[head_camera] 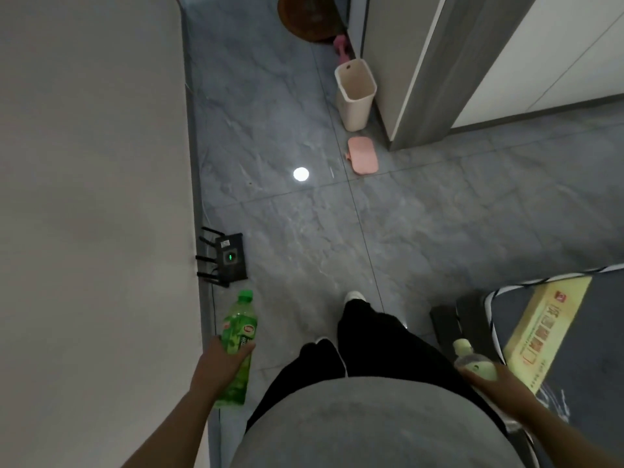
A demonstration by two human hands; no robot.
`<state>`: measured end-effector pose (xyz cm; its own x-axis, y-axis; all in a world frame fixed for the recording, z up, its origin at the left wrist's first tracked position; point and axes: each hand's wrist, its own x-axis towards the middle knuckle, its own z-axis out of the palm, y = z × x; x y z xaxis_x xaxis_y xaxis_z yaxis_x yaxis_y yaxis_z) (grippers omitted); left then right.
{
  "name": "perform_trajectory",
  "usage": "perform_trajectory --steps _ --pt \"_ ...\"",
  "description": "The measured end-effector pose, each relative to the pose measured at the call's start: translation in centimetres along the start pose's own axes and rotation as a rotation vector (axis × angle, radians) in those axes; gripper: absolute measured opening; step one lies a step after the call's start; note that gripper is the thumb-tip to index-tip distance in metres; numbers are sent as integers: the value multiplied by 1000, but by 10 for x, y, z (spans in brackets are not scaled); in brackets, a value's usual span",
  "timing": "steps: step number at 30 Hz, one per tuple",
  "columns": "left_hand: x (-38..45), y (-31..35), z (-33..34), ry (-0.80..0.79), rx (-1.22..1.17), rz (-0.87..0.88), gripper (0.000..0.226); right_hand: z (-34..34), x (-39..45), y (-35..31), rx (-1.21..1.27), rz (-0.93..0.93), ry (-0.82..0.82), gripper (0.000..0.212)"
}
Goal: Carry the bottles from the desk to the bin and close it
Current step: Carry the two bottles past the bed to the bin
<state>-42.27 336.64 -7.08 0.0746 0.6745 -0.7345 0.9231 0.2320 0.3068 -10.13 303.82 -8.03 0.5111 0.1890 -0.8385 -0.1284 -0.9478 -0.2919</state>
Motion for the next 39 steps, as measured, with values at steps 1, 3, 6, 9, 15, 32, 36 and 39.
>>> perform_trajectory --steps 1,3,6,9,15,32,36,39 --pt "14 18 -8 2 -2 8 65 -3 8 -12 11 4 -13 17" --pt "41 51 -21 3 5 7 68 -13 32 -36 35 16 -35 24" --pt "69 88 -32 26 3 -4 51 -35 73 -86 60 29 4 39" --pt "89 117 -38 39 -42 -61 32 -65 109 -158 70 -25 28 37" --pt "131 143 -63 -5 -15 -225 61 -110 164 -302 34 -147 121 31" --pt "360 366 -240 -15 120 -14 59 -99 234 -474 40 60 62 38" --pt "406 429 -264 -20 103 27 62 -109 256 -515 99 102 96 37" --pt "433 462 -272 -37 120 15 65 -127 286 -560 160 86 68 31"
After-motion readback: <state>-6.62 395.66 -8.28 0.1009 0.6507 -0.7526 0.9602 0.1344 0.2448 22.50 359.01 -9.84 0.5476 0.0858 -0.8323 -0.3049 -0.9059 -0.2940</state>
